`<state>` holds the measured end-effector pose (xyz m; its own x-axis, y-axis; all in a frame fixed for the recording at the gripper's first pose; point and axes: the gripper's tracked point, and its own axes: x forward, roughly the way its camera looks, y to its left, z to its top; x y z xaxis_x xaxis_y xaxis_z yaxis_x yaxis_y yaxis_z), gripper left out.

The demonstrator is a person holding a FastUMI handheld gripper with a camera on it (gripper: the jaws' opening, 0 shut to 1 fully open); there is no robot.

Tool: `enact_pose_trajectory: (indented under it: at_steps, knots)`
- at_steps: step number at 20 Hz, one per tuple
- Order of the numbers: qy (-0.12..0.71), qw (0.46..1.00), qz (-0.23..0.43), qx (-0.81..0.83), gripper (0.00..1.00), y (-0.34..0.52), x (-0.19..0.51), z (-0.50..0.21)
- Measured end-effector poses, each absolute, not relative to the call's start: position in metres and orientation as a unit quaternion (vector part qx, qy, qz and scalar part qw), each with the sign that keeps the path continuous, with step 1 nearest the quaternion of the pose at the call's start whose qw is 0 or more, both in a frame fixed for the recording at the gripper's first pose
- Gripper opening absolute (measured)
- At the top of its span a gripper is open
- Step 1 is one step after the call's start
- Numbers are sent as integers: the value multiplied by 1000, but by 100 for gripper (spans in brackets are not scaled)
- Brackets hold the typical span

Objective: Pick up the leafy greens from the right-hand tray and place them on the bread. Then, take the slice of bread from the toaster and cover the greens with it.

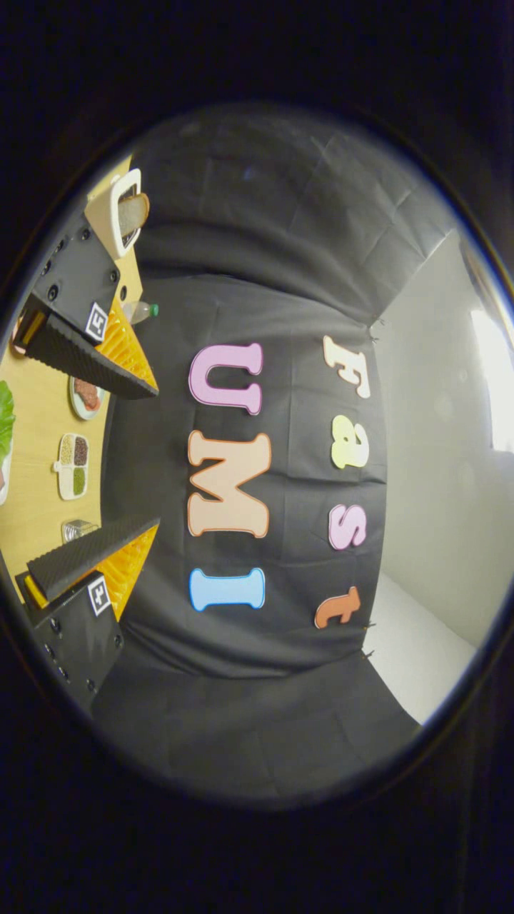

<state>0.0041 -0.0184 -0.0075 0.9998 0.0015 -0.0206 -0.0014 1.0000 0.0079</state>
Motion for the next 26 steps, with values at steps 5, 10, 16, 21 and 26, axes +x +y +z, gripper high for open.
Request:
enact_pose_trajectory:
  at_steps: [5,10,16,21,26]
  knots:
    - [16,1000,6,4,100,-23,5,-11]
    - [25,999,24,0,100,-20,6,-18]
    - [52,997,61,-7,100,-24,10,-34]
    - [118,986,116,-26,100,-22,11,-75]
    - [168,967,187,-45,100,-6,3,-112]
